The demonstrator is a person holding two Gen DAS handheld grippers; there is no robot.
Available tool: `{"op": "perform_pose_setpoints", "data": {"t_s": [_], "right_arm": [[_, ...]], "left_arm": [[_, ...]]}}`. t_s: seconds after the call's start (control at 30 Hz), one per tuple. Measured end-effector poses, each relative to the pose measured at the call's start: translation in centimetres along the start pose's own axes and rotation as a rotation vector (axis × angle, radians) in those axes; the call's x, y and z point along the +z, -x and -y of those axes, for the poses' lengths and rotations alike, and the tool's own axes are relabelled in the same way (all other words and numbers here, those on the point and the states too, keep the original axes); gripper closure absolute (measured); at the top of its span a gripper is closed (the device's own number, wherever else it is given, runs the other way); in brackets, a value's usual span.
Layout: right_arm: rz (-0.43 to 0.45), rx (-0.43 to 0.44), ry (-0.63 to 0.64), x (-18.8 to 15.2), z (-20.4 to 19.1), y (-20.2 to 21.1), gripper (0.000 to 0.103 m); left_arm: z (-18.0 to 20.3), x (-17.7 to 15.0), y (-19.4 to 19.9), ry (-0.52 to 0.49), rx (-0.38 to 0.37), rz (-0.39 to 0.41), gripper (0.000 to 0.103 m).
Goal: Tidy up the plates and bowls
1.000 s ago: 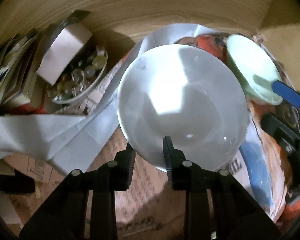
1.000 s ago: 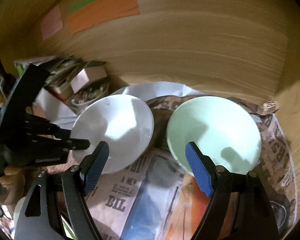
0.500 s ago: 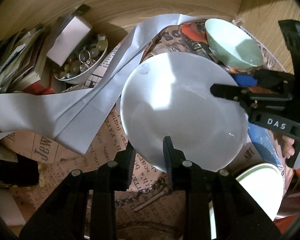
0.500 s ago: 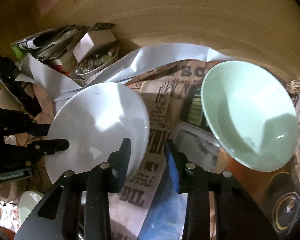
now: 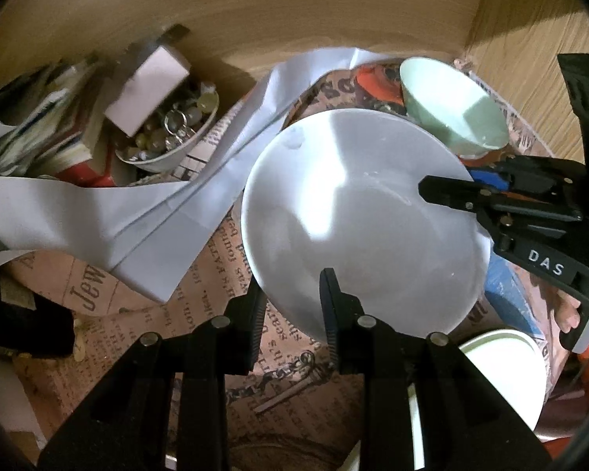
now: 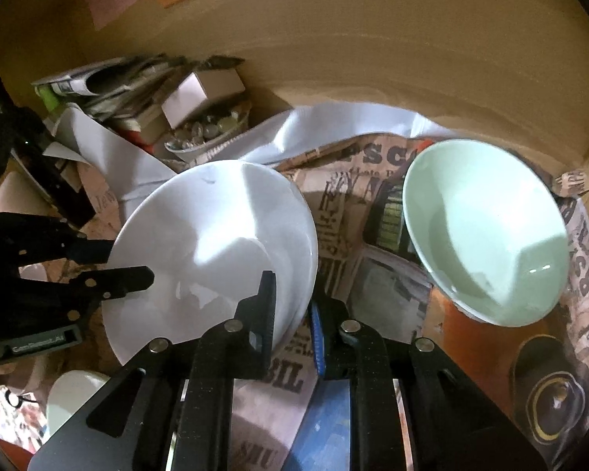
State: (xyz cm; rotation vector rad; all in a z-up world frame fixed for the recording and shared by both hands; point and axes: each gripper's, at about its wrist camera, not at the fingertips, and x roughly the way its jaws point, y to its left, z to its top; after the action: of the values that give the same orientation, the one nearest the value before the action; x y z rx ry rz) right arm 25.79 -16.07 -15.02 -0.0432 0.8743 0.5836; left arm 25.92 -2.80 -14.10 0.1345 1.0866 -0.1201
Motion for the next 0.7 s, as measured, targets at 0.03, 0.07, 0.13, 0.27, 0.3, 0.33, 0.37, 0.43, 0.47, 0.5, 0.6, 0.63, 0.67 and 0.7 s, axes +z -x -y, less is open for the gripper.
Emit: {"op": "perform_pose_setpoints", "data": {"t_s": [0.03, 0.07, 0.13, 0.27, 0.3, 0.33, 0.37, 0.43, 0.47, 0.5, 0.6, 0.63, 0.67, 0.7], "right_arm": [[0.011, -0.003, 0.002, 0.0, -0.2, 0.5, 0.089], [0.027, -0.010, 0.009, 0.0, -0.5, 1.1, 0.089], [0.048, -0.020, 0.018, 0.0, -0.9, 2.0, 0.089], [0.094, -0.031, 0.030, -0.2, -1.8, 3.9, 0.089], [0.103, -0.033, 0.032, -0.2, -2.0, 4.4, 0.089], [0.113, -0.035, 0.034, -0.4, -2.2, 4.9, 0.089], [0.125, -0.037, 0.039, -0.5, -2.6, 5.5, 0.089], [0.142, -0.039, 0.049, -0.5, -3.4, 6.2, 0.089], [0.149, -0.040, 0.052, -0.6, -3.7, 6.6, 0.089], [0.156, -0.039, 0.057, -0.7, -4.1, 6.9, 0.088], [0.173, -0.037, 0.069, -0.9, -5.1, 7.7, 0.088], [0.178, -0.035, 0.072, -0.9, -5.5, 7.9, 0.088], [0.184, -0.032, 0.077, -1.0, -6.0, 8.2, 0.088], [0.187, -0.030, 0.079, -1.2, -6.3, 8.5, 0.088]], "left_arm": [[-0.1, -0.2, 0.4, 0.005, -0.001, 0.011, 0.076], [-0.2, -0.2, 0.8, 0.011, -0.002, 0.022, 0.076], [-0.4, -0.5, 1.9, 0.021, -0.007, 0.047, 0.076], [-0.5, -1.2, 3.7, 0.030, -0.004, 0.087, 0.076], [-0.6, -1.5, 4.3, 0.035, -0.007, 0.099, 0.076], [-0.7, -1.7, 4.8, 0.038, -0.009, 0.108, 0.076], [-0.8, -2.0, 5.2, 0.041, -0.011, 0.118, 0.076], [-0.9, -2.5, 6.4, 0.047, -0.009, 0.141, 0.076], [-1.0, -2.8, 6.9, 0.052, -0.010, 0.151, 0.076], [-1.0, -3.0, 7.3, 0.057, -0.011, 0.159, 0.076], [-1.3, -3.8, 8.8, 0.069, -0.010, 0.189, 0.076], [-1.3, -4.0, 9.2, 0.071, -0.009, 0.196, 0.076], [-1.4, -4.4, 9.7, 0.074, -0.006, 0.205, 0.076], [-1.5, -4.8, 10.1, 0.077, -0.003, 0.213, 0.076]]}}
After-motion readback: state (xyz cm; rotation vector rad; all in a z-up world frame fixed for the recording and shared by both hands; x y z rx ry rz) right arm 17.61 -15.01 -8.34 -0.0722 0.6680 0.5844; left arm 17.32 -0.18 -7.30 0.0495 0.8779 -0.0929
